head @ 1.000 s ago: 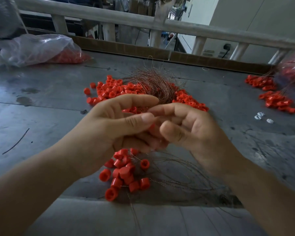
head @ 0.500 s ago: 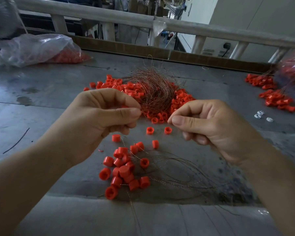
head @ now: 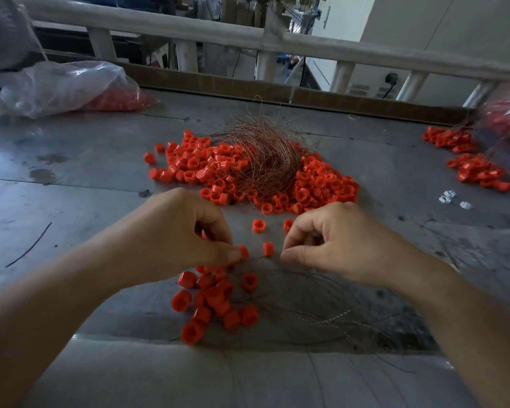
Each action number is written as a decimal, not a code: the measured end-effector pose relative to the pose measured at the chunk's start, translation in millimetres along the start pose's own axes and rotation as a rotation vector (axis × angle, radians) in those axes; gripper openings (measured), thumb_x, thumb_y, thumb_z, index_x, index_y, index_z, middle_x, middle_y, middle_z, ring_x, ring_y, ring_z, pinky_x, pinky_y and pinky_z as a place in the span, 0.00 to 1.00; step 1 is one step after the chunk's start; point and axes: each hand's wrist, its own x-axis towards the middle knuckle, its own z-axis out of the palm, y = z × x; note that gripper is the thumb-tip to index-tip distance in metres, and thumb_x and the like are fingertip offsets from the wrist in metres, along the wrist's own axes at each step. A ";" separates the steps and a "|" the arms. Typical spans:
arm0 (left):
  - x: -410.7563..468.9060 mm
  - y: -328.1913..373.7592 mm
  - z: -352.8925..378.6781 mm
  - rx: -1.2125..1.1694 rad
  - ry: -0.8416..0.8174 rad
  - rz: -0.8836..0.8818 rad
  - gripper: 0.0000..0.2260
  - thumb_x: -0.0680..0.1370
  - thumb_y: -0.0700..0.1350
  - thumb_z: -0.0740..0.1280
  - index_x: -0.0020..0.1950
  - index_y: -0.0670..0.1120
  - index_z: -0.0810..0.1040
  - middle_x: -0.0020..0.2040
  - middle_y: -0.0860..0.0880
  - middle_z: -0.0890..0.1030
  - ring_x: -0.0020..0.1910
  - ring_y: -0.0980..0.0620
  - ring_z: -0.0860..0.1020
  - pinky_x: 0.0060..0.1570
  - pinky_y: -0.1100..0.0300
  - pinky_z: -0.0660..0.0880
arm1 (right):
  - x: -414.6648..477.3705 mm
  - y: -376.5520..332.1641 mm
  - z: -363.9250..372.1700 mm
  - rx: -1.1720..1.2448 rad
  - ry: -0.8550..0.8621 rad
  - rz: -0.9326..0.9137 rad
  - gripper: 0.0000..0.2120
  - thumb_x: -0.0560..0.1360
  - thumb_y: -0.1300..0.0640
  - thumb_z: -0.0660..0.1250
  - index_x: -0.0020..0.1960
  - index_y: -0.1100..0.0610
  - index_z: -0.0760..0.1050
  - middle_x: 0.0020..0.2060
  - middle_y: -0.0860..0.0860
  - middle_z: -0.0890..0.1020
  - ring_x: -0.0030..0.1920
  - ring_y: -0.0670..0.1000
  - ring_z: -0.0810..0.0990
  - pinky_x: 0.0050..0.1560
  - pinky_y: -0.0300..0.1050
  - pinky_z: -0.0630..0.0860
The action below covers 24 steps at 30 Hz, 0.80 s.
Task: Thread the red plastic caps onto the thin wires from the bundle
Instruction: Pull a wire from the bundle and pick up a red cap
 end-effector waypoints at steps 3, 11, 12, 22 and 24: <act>1.6 1.5 -1.1 -0.021 0.043 0.003 0.19 0.54 0.69 0.60 0.38 0.64 0.79 0.32 0.62 0.80 0.29 0.61 0.75 0.29 0.70 0.72 | 0.8 0.2 -0.6 -0.004 0.001 0.000 0.06 0.67 0.50 0.73 0.34 0.49 0.77 0.24 0.34 0.76 0.29 0.34 0.74 0.29 0.27 0.68; 12.1 -15.0 -10.0 0.071 0.374 -0.067 0.10 0.70 0.42 0.71 0.36 0.58 0.78 0.32 0.60 0.79 0.34 0.65 0.76 0.31 0.79 0.66 | -0.6 0.0 -3.3 0.016 -0.018 -0.003 0.08 0.65 0.47 0.73 0.35 0.49 0.77 0.24 0.33 0.75 0.29 0.33 0.74 0.29 0.26 0.67; 13.8 -18.0 -11.0 0.096 0.415 -0.083 0.10 0.70 0.40 0.71 0.38 0.56 0.78 0.35 0.60 0.78 0.34 0.64 0.76 0.31 0.80 0.65 | -0.1 -0.3 -3.8 0.022 -0.017 -0.002 0.08 0.65 0.46 0.72 0.35 0.49 0.77 0.25 0.33 0.75 0.29 0.34 0.74 0.29 0.26 0.67; 26.5 -38.8 -13.0 0.213 0.479 -0.220 0.14 0.71 0.40 0.71 0.56 0.46 0.80 0.43 0.49 0.78 0.45 0.50 0.75 0.47 0.60 0.67 | -2.1 -0.8 -8.7 0.066 0.055 -0.005 0.20 0.57 0.34 0.63 0.37 0.49 0.78 0.29 0.44 0.80 0.31 0.39 0.77 0.35 0.34 0.75; 28.8 -41.0 -9.4 0.236 0.449 -0.208 0.13 0.72 0.41 0.70 0.56 0.47 0.80 0.44 0.51 0.76 0.45 0.51 0.73 0.45 0.60 0.66 | -2.5 -0.5 -9.3 0.065 0.076 -0.011 0.21 0.57 0.34 0.62 0.37 0.50 0.78 0.30 0.47 0.81 0.32 0.42 0.78 0.38 0.38 0.77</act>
